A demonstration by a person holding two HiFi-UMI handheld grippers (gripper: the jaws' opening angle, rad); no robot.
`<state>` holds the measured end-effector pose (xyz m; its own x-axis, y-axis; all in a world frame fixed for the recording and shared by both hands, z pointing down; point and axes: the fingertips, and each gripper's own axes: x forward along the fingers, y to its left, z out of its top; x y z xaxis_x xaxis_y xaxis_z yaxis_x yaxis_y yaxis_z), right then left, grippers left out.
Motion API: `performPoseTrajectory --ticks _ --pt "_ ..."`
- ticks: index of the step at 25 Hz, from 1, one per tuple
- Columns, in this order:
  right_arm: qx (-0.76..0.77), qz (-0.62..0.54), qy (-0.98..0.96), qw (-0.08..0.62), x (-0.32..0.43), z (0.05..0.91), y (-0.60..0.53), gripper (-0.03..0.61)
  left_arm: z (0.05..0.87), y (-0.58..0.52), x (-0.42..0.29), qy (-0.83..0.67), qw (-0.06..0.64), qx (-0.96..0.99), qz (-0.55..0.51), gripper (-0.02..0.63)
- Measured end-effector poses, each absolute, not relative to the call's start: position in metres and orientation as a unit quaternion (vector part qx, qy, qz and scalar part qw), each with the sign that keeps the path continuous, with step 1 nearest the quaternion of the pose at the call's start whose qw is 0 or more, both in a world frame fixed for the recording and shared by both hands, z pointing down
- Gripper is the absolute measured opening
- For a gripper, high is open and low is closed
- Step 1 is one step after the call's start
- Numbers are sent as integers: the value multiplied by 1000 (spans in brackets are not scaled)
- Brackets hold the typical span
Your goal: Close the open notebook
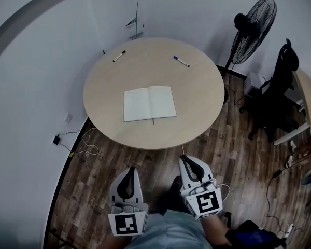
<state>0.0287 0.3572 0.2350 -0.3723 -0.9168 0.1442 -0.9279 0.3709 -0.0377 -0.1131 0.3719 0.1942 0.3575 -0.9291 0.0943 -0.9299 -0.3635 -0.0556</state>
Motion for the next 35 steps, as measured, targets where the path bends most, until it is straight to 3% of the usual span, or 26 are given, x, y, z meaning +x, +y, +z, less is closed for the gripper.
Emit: performPoseTrajectory --ticks 17,35 --pt "544 96 -833 24 90 271 201 51 216 219 -46 -571 -3 814 106 20" --pt "480 56 -875 -9 114 234 37 51 188 80 -18 -631 -19 770 85 20"
